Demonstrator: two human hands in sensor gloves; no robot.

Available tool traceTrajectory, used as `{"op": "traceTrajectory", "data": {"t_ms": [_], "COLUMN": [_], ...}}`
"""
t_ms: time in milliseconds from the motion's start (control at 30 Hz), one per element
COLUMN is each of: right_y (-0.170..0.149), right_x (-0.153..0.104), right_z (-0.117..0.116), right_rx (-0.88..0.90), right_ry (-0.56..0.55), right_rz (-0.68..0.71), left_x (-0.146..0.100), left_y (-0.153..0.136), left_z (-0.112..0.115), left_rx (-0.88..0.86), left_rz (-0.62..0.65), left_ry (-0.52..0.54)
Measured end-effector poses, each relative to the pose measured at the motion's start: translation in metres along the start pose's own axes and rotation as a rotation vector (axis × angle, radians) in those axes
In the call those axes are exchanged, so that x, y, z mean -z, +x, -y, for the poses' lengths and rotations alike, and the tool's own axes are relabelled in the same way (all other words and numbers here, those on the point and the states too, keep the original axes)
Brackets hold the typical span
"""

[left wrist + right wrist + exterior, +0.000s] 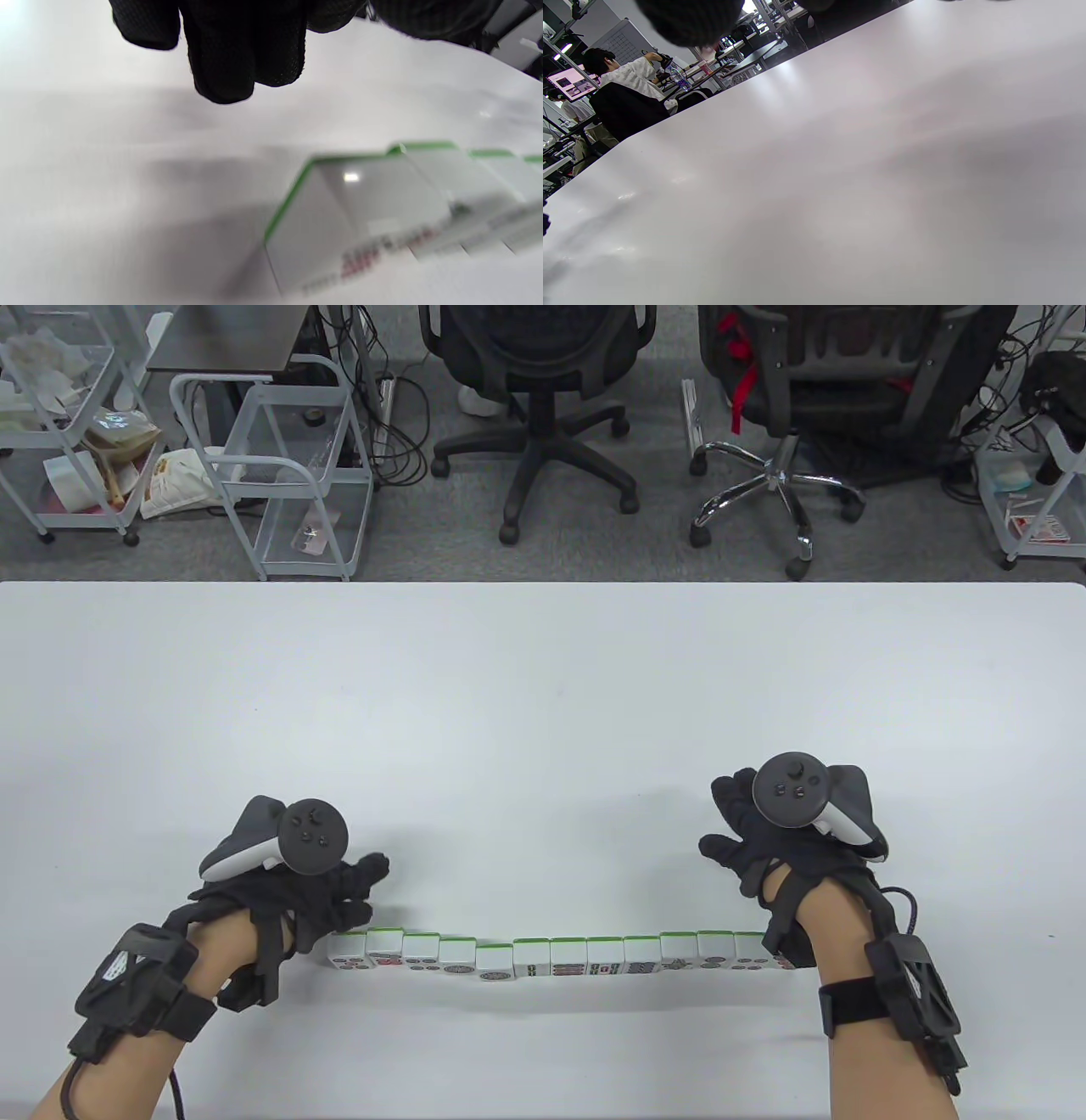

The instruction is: Stand mahjong tiles upright in a row

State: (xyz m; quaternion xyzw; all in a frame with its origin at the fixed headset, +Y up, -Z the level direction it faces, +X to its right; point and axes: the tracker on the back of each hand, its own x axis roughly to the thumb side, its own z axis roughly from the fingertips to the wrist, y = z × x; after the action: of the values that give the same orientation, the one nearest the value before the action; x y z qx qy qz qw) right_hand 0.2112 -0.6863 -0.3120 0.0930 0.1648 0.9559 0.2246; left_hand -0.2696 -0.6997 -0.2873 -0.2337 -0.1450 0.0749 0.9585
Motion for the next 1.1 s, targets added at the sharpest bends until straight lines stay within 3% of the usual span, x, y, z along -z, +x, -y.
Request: {"op": "traceTrajectory", "data": {"t_ms": [100, 333, 533, 600, 700, 767, 1100], "right_y": [0.015, 0.035, 0.025, 0.022, 0.018, 0.020, 0.033], "right_x": [0.005, 0.023, 0.035, 0.035, 0.037, 0.035, 0.033], "right_z": [0.004, 0.013, 0.005, -0.003, -0.014, -0.015, -0.018], "right_rx": [-0.004, -0.011, 0.079, 0.095, 0.120, 0.128, 0.107], "right_ry": [-0.040, -0.066, -0.157, -0.183, -0.134, -0.079, -0.105], "right_rz": [0.030, 0.007, -0.085, -0.096, -0.096, -0.086, -0.017], "left_x": [0.000, 0.023, 0.047, 0.053, 0.060, 0.058, 0.057], "left_y": [0.013, 0.053, 0.047, 0.045, 0.040, 0.037, 0.031], "left_z": [-0.027, -0.055, -0.039, -0.028, -0.017, -0.014, -0.012], "left_rx": [0.060, -0.010, -0.287, -0.303, -0.227, -0.241, -0.309], "left_rz": [-0.087, -0.144, -0.299, -0.292, -0.303, -0.298, -0.266], "left_ry": [0.134, 0.225, 0.327, 0.291, 0.214, 0.233, 0.211]}}
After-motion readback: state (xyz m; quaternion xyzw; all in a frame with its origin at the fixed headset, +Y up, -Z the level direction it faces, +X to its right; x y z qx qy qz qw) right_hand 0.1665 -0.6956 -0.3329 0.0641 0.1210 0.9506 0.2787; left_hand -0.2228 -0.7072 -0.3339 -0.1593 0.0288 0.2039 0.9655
